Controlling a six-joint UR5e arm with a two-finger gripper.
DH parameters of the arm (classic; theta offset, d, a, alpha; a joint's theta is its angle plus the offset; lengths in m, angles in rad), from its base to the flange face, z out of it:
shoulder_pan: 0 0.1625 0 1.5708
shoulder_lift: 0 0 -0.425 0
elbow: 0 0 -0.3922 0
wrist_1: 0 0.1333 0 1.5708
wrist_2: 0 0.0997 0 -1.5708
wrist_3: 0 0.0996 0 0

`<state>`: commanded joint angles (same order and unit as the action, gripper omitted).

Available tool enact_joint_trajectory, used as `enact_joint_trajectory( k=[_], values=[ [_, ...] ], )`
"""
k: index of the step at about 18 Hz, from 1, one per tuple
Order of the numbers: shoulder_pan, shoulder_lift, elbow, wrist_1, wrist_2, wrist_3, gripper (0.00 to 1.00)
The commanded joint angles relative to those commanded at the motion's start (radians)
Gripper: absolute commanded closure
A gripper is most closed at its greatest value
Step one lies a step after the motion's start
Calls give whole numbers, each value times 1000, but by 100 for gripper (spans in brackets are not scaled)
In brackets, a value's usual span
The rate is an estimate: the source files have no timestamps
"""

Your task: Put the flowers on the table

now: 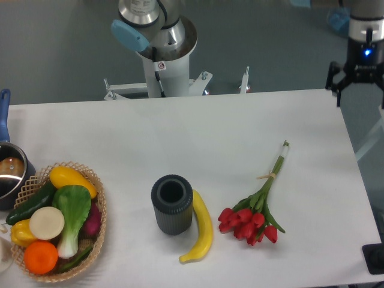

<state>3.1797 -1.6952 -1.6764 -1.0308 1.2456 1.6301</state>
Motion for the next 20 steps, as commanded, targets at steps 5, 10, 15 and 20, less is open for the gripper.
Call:
enact_joint_trajectory(
  k=[5,10,15,20],
  values=[
    [42,37,-51,-6,8,151,0],
    [52,46,-62,-5,8,152,0],
    [54,45,-63,-3,8,152,0],
    [55,45,-63,-3,3,152,0]
  ],
)
